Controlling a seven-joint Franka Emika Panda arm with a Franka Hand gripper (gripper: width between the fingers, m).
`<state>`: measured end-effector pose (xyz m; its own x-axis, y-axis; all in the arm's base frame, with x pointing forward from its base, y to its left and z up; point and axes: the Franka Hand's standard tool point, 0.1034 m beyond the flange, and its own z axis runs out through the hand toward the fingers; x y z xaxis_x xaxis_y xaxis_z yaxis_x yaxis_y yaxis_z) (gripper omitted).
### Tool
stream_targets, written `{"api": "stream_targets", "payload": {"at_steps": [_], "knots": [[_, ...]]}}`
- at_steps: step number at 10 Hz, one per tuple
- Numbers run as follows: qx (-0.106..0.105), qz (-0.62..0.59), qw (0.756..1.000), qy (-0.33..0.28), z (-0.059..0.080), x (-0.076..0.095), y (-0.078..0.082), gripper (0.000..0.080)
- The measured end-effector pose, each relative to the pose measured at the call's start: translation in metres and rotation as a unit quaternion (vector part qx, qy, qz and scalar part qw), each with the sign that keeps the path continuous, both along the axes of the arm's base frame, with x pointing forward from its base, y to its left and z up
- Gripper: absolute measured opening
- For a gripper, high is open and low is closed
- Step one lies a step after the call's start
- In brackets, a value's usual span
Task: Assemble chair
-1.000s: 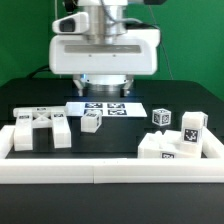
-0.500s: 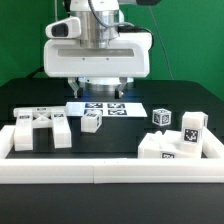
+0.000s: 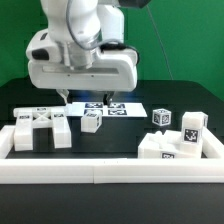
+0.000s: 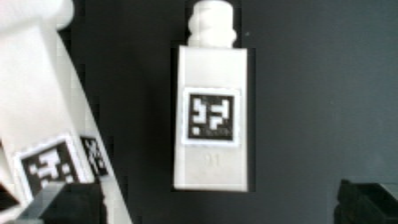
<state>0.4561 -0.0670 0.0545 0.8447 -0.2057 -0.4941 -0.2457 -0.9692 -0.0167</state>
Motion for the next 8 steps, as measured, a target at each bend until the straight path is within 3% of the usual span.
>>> {"api": "stream_targets", "payload": {"at_steps": [4, 8], "knots": [[0.030, 0.000, 0.992, 0.124, -0.0025, -0.0083, 0.0014, 0.0649], [0.028, 0.004, 0.991, 0.131, -0.0082, -0.0035, 0.0032, 0.0649]]}}
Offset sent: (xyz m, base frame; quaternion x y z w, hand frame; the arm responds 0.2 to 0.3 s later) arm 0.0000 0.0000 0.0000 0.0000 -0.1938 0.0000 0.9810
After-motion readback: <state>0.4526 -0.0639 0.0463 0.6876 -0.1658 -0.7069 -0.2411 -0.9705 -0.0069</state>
